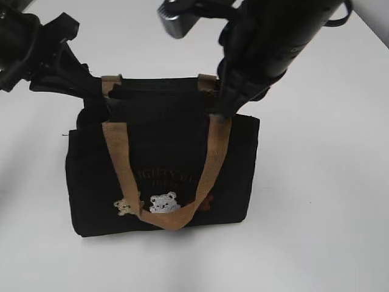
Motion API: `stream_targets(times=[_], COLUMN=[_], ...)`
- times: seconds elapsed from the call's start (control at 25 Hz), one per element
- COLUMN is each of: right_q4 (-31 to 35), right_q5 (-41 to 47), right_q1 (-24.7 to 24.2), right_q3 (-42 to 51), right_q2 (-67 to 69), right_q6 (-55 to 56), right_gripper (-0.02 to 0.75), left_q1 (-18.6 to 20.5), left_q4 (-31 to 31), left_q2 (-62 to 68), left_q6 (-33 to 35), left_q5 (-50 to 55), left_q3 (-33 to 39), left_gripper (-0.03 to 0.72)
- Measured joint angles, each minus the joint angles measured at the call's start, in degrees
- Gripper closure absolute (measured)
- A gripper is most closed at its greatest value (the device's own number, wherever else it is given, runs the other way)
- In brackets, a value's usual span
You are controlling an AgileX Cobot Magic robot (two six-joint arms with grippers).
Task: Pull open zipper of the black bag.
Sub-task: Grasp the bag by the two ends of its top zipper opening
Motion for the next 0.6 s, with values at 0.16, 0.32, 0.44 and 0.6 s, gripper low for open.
stream_targets(times=[0.16,0.32,0.44,0.6], right_q4=[0.7,3.4,5.2,9.0], right_q5=[3.4,6.2,7.7,8.0], right_q1=[-6.0,-11.2,-13.9,-14.6], right_q3=[0.0,0.0,0.0,0.0], right_q2=[-2.3,-3.1,-3.1,-3.1], right_q6=[0.7,0.8,0.8,0.6], right_gripper=[0.725,0.725,0.725,0.725], left_q1=[0.2,0.4,0.4,0.5], left_q4=[1.0,1.5,1.6,1.6], left_q2=[0.0,0.1,0.1,0.1], left_q6=[0.0,0.0,0.0,0.0], left_q5=[-1.8,-2.8,-3.3,-3.5], left_q3=[0.0,0.0,0.0,0.0], left_gripper=[0.690,0.690,0.690,0.688])
